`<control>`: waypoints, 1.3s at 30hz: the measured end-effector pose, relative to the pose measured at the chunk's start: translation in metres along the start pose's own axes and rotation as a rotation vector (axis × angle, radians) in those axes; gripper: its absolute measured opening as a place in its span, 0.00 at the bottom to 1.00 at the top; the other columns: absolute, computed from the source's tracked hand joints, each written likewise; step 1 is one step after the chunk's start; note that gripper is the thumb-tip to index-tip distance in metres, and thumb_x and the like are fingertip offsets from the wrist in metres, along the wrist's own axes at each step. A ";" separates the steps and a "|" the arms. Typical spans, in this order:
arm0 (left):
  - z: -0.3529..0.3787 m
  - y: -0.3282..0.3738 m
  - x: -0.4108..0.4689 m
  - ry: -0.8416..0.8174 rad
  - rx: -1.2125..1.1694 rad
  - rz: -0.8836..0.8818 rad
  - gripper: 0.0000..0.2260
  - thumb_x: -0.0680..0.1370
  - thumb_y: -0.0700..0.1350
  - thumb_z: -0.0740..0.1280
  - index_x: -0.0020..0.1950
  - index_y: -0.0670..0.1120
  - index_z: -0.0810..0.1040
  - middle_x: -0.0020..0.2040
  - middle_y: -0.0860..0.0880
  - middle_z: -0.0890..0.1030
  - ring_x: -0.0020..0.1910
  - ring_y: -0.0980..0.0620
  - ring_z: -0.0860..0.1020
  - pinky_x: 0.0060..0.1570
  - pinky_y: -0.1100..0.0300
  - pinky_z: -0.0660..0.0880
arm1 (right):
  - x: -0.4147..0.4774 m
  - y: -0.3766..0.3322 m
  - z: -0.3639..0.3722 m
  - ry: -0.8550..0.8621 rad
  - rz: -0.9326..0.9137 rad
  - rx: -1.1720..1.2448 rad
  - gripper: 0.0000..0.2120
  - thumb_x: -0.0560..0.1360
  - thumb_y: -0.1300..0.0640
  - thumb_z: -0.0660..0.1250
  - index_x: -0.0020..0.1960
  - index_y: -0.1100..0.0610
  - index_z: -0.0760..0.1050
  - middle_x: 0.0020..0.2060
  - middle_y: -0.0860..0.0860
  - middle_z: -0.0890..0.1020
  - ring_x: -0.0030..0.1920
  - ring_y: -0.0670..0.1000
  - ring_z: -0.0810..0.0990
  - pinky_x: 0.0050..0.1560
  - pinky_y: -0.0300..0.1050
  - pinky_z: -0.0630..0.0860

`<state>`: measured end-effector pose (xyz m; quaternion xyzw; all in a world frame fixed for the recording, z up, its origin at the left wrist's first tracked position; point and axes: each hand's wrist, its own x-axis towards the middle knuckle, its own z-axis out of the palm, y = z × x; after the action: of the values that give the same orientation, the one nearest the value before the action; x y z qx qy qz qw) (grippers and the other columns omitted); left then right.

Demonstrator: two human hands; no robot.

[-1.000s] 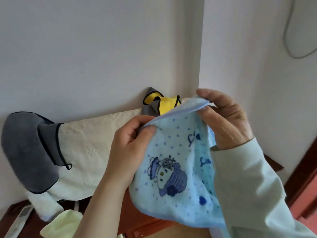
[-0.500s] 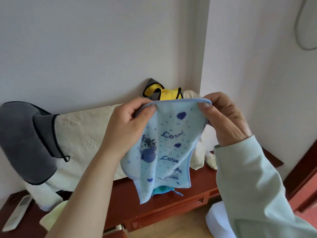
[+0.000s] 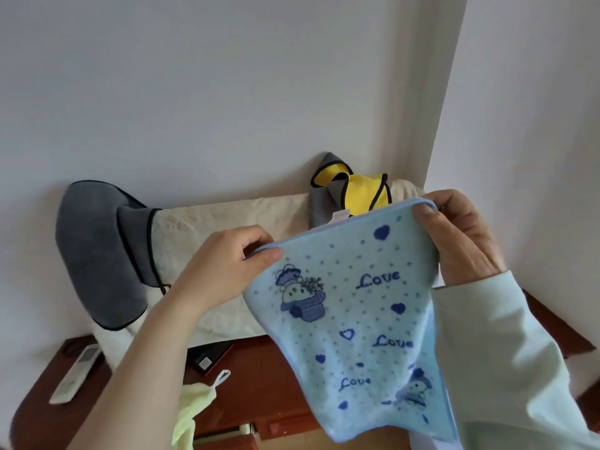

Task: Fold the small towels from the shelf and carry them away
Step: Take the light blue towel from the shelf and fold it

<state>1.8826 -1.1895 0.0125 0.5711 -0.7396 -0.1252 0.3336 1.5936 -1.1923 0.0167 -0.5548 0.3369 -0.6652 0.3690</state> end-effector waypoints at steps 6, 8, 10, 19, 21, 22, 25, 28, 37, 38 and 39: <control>-0.001 -0.010 0.001 0.169 -0.143 -0.069 0.13 0.79 0.51 0.71 0.36 0.50 0.76 0.27 0.58 0.71 0.28 0.58 0.68 0.30 0.65 0.64 | 0.008 0.007 0.002 0.076 0.064 -0.017 0.14 0.83 0.63 0.62 0.40 0.51 0.74 0.29 0.39 0.78 0.30 0.38 0.75 0.30 0.30 0.71; -0.003 -0.011 0.003 0.210 -0.196 -0.092 0.14 0.79 0.52 0.72 0.36 0.48 0.77 0.26 0.57 0.70 0.27 0.58 0.67 0.30 0.64 0.63 | 0.011 0.009 0.005 0.066 0.083 -0.008 0.16 0.83 0.64 0.61 0.39 0.51 0.75 0.29 0.39 0.78 0.30 0.37 0.76 0.31 0.29 0.72; -0.008 -0.009 0.004 0.210 -0.321 -0.104 0.12 0.78 0.52 0.73 0.38 0.47 0.80 0.29 0.49 0.73 0.31 0.57 0.70 0.35 0.58 0.67 | 0.012 0.012 0.008 0.048 0.093 -0.001 0.19 0.82 0.64 0.61 0.37 0.49 0.77 0.30 0.40 0.79 0.32 0.38 0.77 0.33 0.30 0.74; -0.037 0.006 0.003 0.068 -0.741 -0.119 0.15 0.73 0.44 0.66 0.55 0.59 0.83 0.46 0.26 0.76 0.41 0.40 0.76 0.43 0.45 0.69 | 0.011 0.022 0.045 -0.017 0.087 0.050 0.07 0.79 0.61 0.69 0.43 0.54 0.76 0.37 0.52 0.79 0.39 0.50 0.77 0.39 0.38 0.75; -0.042 0.005 0.003 0.029 -0.763 -0.098 0.14 0.73 0.43 0.65 0.54 0.58 0.83 0.46 0.27 0.77 0.43 0.39 0.78 0.44 0.44 0.71 | 0.010 0.025 0.056 -0.065 0.056 0.050 0.04 0.74 0.58 0.71 0.42 0.54 0.76 0.34 0.48 0.80 0.36 0.46 0.78 0.36 0.35 0.75; -0.043 0.003 0.003 0.014 -0.762 -0.086 0.13 0.73 0.43 0.65 0.52 0.57 0.84 0.46 0.29 0.79 0.44 0.40 0.79 0.46 0.44 0.72 | 0.009 0.027 0.062 -0.094 0.033 0.044 0.04 0.72 0.58 0.71 0.41 0.55 0.76 0.32 0.45 0.79 0.33 0.43 0.77 0.34 0.34 0.74; -0.045 -0.005 0.005 0.018 -0.712 -0.079 0.11 0.73 0.43 0.65 0.42 0.54 0.86 0.45 0.48 0.84 0.49 0.48 0.78 0.54 0.48 0.71 | 0.009 0.034 0.083 -0.171 -0.016 0.022 0.05 0.71 0.60 0.72 0.40 0.56 0.76 0.30 0.43 0.79 0.30 0.42 0.76 0.32 0.33 0.73; -0.048 -0.013 0.005 -0.006 -0.674 -0.077 0.11 0.73 0.44 0.64 0.39 0.52 0.86 0.47 0.36 0.81 0.46 0.40 0.75 0.52 0.48 0.68 | 0.008 0.043 0.103 -0.202 -0.027 0.045 0.05 0.73 0.60 0.72 0.41 0.58 0.76 0.30 0.44 0.80 0.31 0.44 0.77 0.32 0.37 0.75; -0.064 -0.030 0.008 -0.021 -0.672 -0.085 0.12 0.73 0.44 0.64 0.39 0.52 0.86 0.43 0.31 0.77 0.40 0.46 0.73 0.40 0.53 0.70 | 0.014 0.057 0.139 -0.207 0.005 0.077 0.08 0.71 0.50 0.74 0.42 0.54 0.79 0.34 0.52 0.79 0.35 0.56 0.76 0.37 0.47 0.73; -0.062 -0.033 0.010 -0.040 -0.686 -0.079 0.12 0.73 0.43 0.64 0.40 0.52 0.87 0.40 0.34 0.77 0.37 0.48 0.74 0.36 0.56 0.72 | 0.015 0.060 0.145 -0.220 0.014 0.080 0.07 0.72 0.53 0.75 0.42 0.55 0.79 0.34 0.53 0.80 0.35 0.56 0.76 0.37 0.47 0.73; -0.061 -0.035 0.011 -0.065 -0.704 -0.074 0.12 0.73 0.43 0.63 0.41 0.52 0.87 0.36 0.40 0.79 0.35 0.52 0.76 0.33 0.59 0.73 | 0.014 0.061 0.150 -0.230 0.024 0.084 0.07 0.73 0.55 0.74 0.43 0.56 0.78 0.34 0.53 0.80 0.35 0.56 0.76 0.37 0.47 0.73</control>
<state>1.9465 -1.1992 0.0417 0.4433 -0.6400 -0.4027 0.4813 1.7471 -1.2411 -0.0055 -0.6074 0.2709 -0.6064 0.4359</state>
